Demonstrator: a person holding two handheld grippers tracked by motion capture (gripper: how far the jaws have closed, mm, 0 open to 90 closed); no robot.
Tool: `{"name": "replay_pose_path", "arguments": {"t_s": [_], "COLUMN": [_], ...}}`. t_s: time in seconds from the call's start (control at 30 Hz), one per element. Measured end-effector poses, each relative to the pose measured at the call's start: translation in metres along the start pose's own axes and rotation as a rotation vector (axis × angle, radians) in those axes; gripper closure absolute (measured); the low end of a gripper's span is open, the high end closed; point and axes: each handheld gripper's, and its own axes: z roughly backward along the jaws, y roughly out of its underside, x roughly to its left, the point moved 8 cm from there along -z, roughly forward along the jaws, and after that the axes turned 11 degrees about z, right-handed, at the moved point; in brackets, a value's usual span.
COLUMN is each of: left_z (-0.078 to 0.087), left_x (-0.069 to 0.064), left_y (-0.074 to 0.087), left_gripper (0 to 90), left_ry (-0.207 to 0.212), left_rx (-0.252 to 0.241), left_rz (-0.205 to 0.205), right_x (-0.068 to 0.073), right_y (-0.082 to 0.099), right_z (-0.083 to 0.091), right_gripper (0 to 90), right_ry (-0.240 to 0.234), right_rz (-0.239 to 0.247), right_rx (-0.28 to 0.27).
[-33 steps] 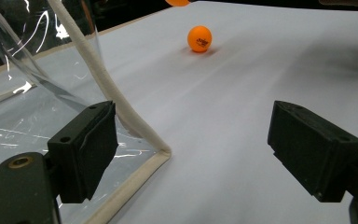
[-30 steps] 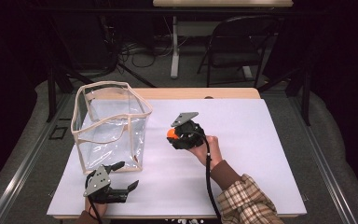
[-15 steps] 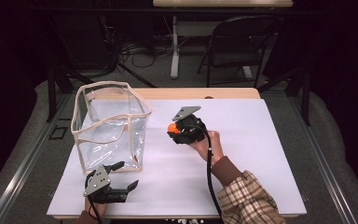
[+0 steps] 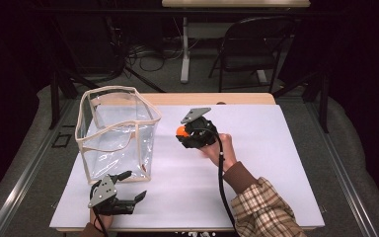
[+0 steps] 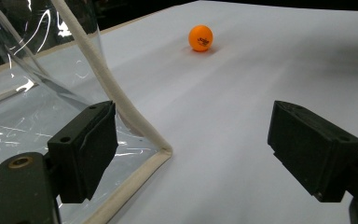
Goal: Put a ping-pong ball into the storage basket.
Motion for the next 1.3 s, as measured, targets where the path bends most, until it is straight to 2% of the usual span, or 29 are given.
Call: {"name": "replay_pose_path", "arguments": {"t_s": [1.3], "left_z": [-0.001], "left_x": [0.0], "left_y": [0.0], "left_gripper": [15.9], "left_ry": [0.006], "left_rx": [0.003], "left_rz": [-0.001], "right_x": [-0.013], "right_y": [-0.025], "right_z": [0.003], "right_gripper": [50.4], "right_ry": [0.01], "right_rz": [0.021], "right_rx": [-0.013]}}
